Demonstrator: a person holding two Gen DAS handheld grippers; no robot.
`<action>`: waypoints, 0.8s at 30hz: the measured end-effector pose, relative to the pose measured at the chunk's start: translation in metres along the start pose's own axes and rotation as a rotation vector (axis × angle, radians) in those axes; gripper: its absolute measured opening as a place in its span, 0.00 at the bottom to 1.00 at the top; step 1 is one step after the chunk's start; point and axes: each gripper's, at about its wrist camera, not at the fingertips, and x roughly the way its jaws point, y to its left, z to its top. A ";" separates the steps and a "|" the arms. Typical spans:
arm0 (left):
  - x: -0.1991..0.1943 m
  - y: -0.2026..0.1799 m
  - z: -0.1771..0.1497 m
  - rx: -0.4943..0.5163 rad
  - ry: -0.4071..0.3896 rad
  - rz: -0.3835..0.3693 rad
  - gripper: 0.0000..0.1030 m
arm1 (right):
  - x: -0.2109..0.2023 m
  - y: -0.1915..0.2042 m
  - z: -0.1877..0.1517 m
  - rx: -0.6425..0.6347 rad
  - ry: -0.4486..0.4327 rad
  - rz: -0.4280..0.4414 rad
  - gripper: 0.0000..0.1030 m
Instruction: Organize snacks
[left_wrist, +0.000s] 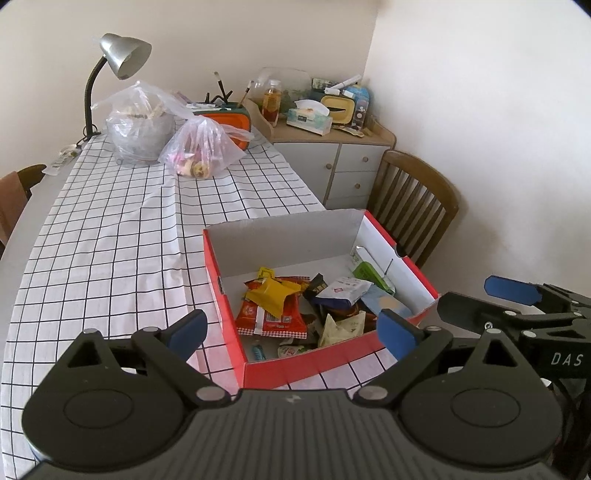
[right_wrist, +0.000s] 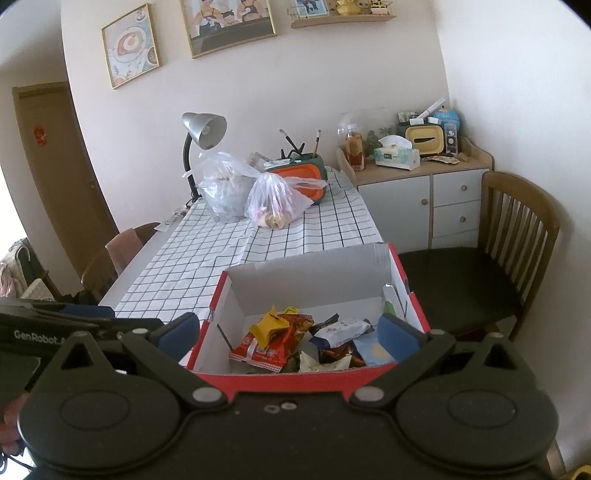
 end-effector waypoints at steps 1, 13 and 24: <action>0.000 0.000 0.000 0.003 0.002 -0.001 0.96 | 0.000 0.000 0.000 0.001 0.000 -0.001 1.00; 0.001 -0.001 0.000 0.003 -0.001 0.000 0.96 | 0.001 0.000 -0.002 0.013 0.006 -0.008 1.00; 0.002 0.000 0.001 0.001 0.003 0.001 0.96 | 0.005 0.000 -0.002 0.018 0.014 -0.009 1.00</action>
